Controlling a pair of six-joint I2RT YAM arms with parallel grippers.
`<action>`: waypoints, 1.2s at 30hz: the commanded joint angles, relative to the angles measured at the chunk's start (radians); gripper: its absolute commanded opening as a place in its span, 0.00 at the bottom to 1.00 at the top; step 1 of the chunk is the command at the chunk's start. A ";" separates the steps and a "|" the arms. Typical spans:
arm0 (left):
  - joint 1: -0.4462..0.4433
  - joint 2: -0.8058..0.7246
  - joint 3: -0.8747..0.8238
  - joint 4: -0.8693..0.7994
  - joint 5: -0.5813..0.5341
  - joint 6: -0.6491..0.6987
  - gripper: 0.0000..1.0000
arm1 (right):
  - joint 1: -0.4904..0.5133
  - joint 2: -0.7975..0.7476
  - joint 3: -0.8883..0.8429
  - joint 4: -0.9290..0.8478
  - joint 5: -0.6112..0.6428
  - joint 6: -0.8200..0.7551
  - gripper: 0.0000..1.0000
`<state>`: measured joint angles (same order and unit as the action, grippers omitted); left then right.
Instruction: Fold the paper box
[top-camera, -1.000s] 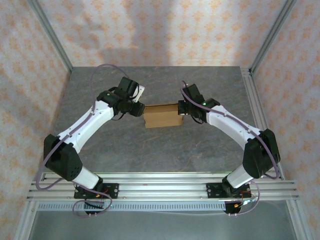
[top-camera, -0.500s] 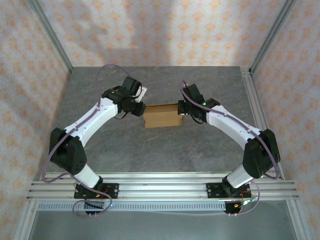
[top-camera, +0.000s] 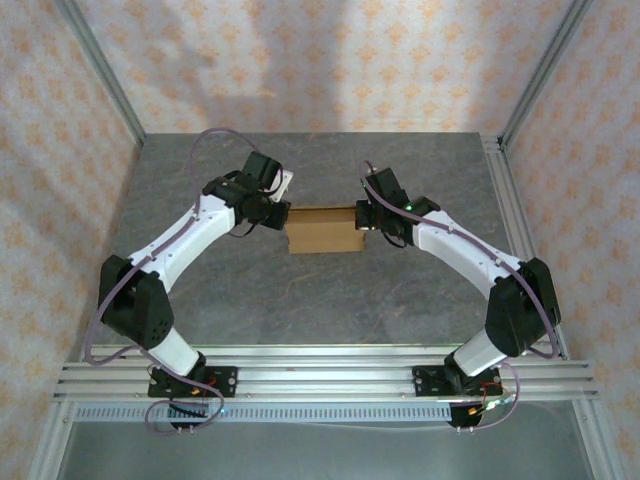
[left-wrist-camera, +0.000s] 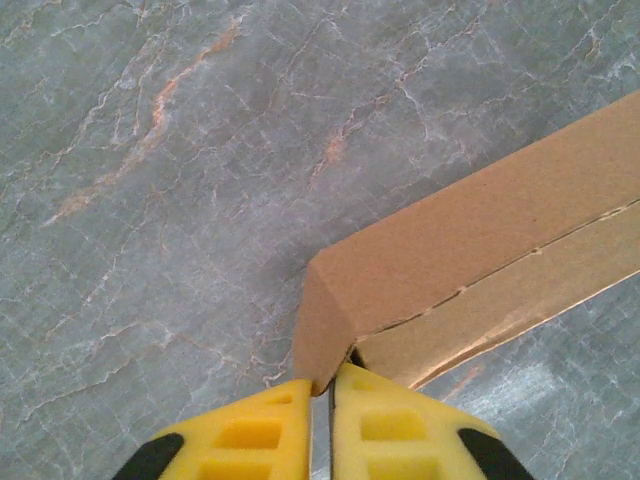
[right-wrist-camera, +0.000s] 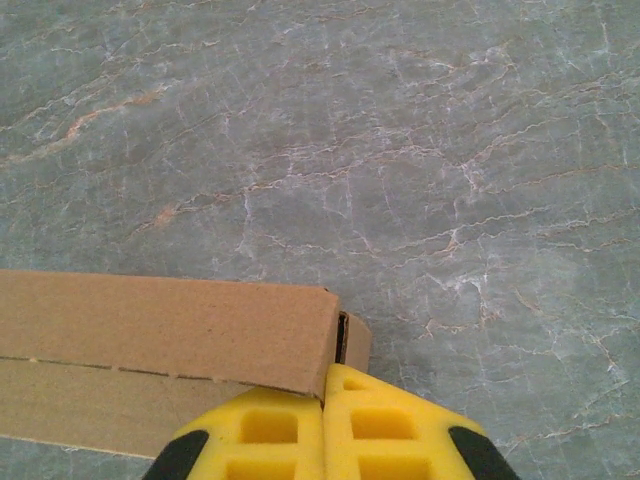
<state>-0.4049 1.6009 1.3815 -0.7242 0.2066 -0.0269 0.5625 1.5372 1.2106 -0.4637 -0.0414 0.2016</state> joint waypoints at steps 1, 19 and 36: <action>0.008 0.016 0.027 0.026 0.006 -0.014 0.11 | 0.007 -0.008 0.001 -0.027 -0.014 0.012 0.00; 0.009 0.030 0.009 0.063 0.007 -0.038 0.07 | 0.008 -0.043 -0.024 -0.011 -0.026 0.027 0.00; 0.025 0.020 0.040 0.013 0.069 -0.226 0.00 | 0.009 -0.042 -0.039 0.005 -0.035 0.027 0.00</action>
<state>-0.3901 1.6135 1.3849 -0.6842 0.2462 -0.1818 0.5671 1.5188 1.1950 -0.4553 -0.0723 0.2134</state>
